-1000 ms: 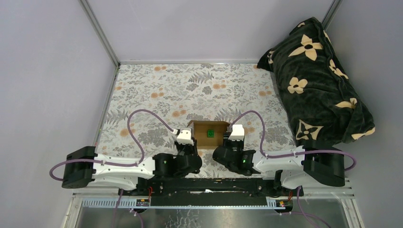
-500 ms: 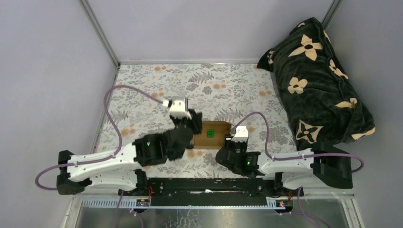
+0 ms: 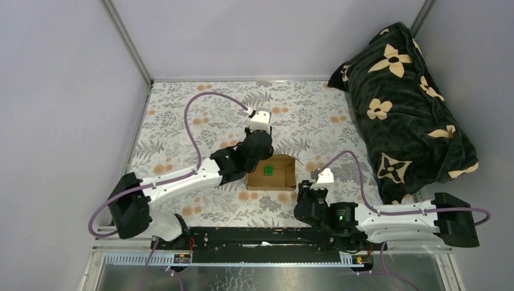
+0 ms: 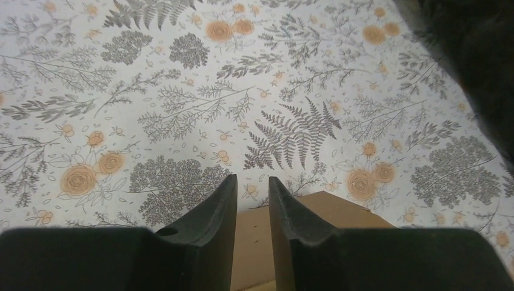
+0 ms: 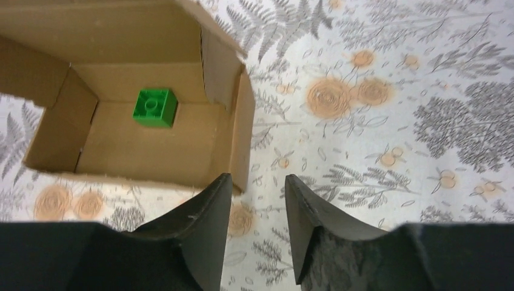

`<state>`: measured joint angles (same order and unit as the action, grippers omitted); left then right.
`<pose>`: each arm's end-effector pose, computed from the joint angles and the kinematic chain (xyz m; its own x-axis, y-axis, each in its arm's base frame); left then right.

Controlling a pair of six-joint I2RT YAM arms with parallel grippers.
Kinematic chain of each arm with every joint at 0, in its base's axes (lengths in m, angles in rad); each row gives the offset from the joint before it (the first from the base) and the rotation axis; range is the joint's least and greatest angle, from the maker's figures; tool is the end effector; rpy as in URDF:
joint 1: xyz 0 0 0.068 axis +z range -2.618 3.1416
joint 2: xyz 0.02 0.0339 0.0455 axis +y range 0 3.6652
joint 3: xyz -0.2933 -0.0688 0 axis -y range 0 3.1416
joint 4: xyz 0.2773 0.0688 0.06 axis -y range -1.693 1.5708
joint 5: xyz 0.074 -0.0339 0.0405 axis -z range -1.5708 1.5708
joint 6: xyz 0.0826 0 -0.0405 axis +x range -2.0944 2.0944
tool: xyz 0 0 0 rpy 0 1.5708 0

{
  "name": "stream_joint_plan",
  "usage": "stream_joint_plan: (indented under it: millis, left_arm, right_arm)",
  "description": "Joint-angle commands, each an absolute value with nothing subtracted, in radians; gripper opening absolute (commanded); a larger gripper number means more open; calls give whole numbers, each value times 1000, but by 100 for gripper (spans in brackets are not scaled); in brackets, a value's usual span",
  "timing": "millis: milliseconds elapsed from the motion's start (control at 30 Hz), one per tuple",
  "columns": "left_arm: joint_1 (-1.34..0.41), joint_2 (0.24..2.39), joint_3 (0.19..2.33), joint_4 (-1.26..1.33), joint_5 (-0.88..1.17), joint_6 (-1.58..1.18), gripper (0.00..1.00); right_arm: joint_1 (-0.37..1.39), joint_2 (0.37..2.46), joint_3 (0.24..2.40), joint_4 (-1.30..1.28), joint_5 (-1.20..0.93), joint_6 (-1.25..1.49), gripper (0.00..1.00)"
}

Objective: Fold the paper box
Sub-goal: Close the paper box at the center of the board.

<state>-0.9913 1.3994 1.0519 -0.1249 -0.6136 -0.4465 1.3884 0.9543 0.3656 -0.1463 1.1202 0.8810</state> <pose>0.2463 -0.2895 0.3001 -0.3989 -0.0352 -0.9163 0.2562 0.9552 -0.1482 0.1087 0.1792 0.1750 -0.3143 0.1478 -0.9377 -0.1016 0.9769 0.1881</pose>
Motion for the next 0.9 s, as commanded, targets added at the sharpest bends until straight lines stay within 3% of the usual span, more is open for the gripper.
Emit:
stream_joint_plan:
  millis: [0,133,333,533,700,867]
  left_arm:
    - [-970,1443,1064,-26,-529,-414,31]
    - [-958,1475,1077,-23,-500,-412,31]
    - [-932,1519,1093,-14,-436,-396,30]
    - [-900,1549,1087,-12,-384,-392,29]
    - [-889,1551,1054,-4,-359,-405,28]
    - [-885,1562,1034,-4,-340,-410,27]
  right_arm:
    - [1444,930,332,-148,1073,951,42]
    - [1498,1050,343,-45,1042,955,38]
    - [1617,1350,464,5,1167,930,37]
    - [1621,1428,391,349,1223,801,36]
    - [1621,1526,339,676,1268,664,26]
    - [1620,1679,333,939,1271,588,25]
